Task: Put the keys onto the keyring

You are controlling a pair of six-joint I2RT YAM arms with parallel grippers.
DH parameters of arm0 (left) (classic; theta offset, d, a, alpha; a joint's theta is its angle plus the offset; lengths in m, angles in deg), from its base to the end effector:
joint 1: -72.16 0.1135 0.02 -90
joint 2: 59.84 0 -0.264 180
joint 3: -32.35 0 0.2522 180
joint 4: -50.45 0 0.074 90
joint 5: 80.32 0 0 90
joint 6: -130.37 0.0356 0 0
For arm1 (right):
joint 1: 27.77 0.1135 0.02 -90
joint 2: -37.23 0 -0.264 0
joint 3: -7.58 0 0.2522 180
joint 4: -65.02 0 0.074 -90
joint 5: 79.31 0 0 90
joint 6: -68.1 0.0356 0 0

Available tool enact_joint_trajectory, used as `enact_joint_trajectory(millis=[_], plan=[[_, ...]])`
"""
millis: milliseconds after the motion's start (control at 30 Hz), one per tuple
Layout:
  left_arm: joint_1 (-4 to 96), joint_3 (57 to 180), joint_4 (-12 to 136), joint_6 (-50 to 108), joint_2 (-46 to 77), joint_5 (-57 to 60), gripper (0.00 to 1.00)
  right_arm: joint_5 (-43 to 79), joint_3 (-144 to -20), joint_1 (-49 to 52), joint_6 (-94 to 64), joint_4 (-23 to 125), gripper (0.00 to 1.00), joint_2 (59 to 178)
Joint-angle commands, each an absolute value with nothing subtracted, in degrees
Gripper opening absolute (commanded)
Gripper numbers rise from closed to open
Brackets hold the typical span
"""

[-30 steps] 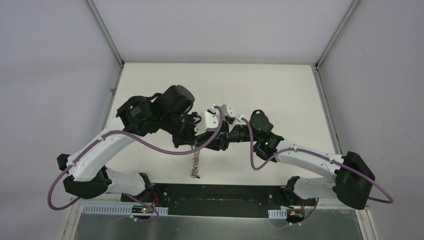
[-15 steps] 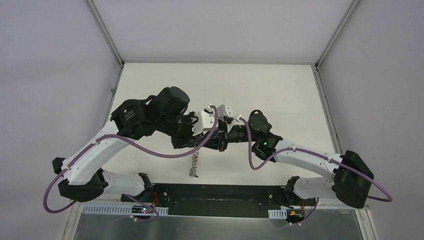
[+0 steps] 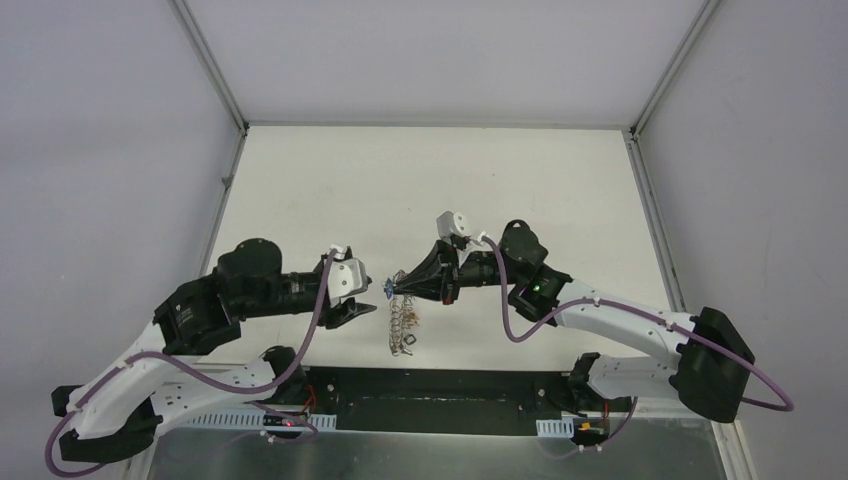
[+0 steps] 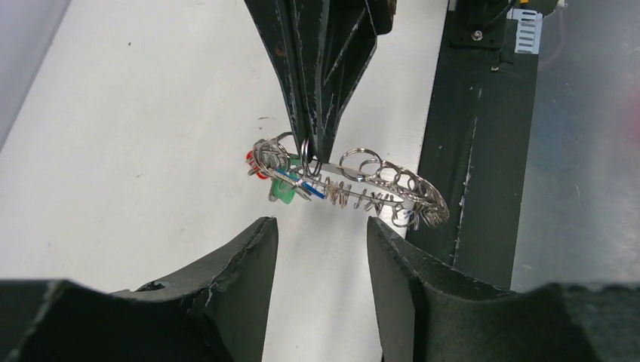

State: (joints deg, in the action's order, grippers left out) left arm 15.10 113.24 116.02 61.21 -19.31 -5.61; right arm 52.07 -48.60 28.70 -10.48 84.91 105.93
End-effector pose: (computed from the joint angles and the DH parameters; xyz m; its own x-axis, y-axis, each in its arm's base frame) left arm 0.0517 -0.0970 0.4022 0.1177 0.4494 -0.8855 0.9602 0.1759 0.2169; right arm 0.1296 0.2382 0.3177 -0.1261 0.0787 -0.9889 -0.9821 -0.1506 0.1132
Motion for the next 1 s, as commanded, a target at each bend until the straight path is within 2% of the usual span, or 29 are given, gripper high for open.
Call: enact_joint_trajectory(millis=[0,200,567,767,900,967], plan=[[14.6,103.5,97.6,60.8,-26.6,-8.5,0.48,53.3,-49.2,28.8,-11.4,88.4,0.00,103.1],[14.6,96.3,91.5,66.0,-31.8,-9.0,0.45,54.2,-49.0,28.8,-11.4,88.4,0.00,102.6],[14.6,96.0,90.9,72.0,-30.5,-10.5,0.35,54.5,-48.9,28.8,-11.2,88.4,0.00,102.6],[14.7,96.8,92.5,72.5,-28.7,-12.2,0.24,54.2,-48.8,28.8,-11.2,88.4,0.00,102.4],[14.6,97.7,95.8,73.2,-27.3,-12.1,0.09,54.1,-48.8,28.8,-11.2,88.4,0.00,102.4],[14.6,98.0,97.4,73.4,-26.7,-11.7,0.05,54.1,-48.8,28.8,-11.3,88.4,0.00,102.3]])
